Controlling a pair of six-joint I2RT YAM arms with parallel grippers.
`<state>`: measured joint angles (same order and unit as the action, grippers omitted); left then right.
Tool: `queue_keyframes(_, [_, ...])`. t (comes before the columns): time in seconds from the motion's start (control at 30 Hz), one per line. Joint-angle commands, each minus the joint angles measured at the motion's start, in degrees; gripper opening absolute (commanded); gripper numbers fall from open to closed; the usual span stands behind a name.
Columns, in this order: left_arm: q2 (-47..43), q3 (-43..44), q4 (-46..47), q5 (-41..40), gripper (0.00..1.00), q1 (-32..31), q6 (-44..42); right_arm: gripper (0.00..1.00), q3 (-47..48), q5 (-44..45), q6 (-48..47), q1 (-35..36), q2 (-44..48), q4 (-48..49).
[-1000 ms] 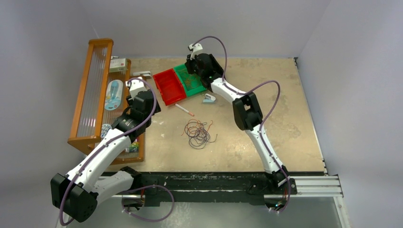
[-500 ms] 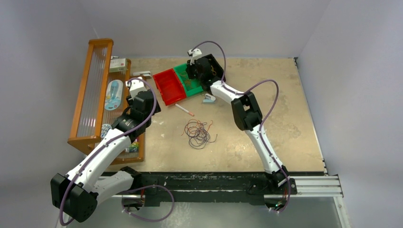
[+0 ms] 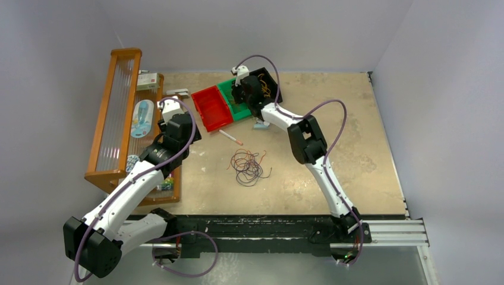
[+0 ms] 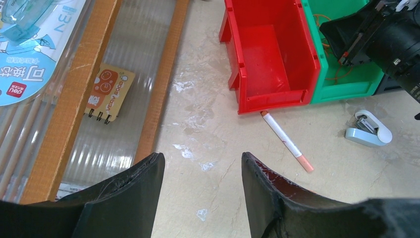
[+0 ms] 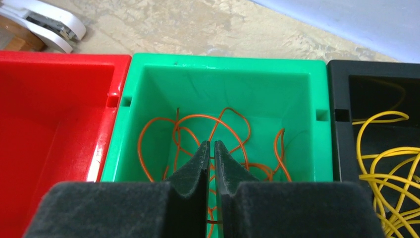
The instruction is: Untangle the cables
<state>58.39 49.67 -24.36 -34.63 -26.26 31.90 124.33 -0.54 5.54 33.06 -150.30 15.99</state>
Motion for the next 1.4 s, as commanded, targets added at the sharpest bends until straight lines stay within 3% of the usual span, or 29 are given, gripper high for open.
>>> queue_keyframes(0.0, [0.0,1.0,2.7,0.6,0.59,0.4,-0.1,0.1,-0.6,1.4,-1.6,0.3,7.4,0.4])
queue_keyframes(0.13, [-0.1,1.0,2.8,1.6,0.62,0.4,0.2,0.15,-4.5,-0.1,-2.1,0.3,13.9,3.6])
queue_keyframes(0.4, [0.4,1.0,4.4,6.9,0.71,0.4,-0.3,0.37,-16.8,1.0,-3.2,0.2,29.4,8.9])
queue_keyframes(0.67, [2.3,0.7,6.3,13.9,0.72,0.2,-1.1,0.41,-38.2,5.1,-1.1,0.1,47.3,9.8])
queue_keyframes(0.8, [4.3,0.1,8.4,14.9,0.72,-2.9,-1.1,0.43,-48.8,7.1,2.4,-0.3,56.3,5.9])
queue_keyframes(0.97, [9.0,0.0,11.2,10.5,0.72,-12.6,-0.7,0.48,-57.6,7.6,7.9,-0.8,65.0,-2.8])
queue_keyframes(1.23, [18.0,0.1,15.9,16.6,0.72,-14.4,-0.9,0.51,-69.9,0.6,17.1,-0.8,74.1,-10.8])
queue_keyframes(1.37, [20.9,0.3,17.4,18.4,0.71,-14.7,-1.8,0.52,-72.3,-4.8,18.2,-0.8,72.4,-14.3])
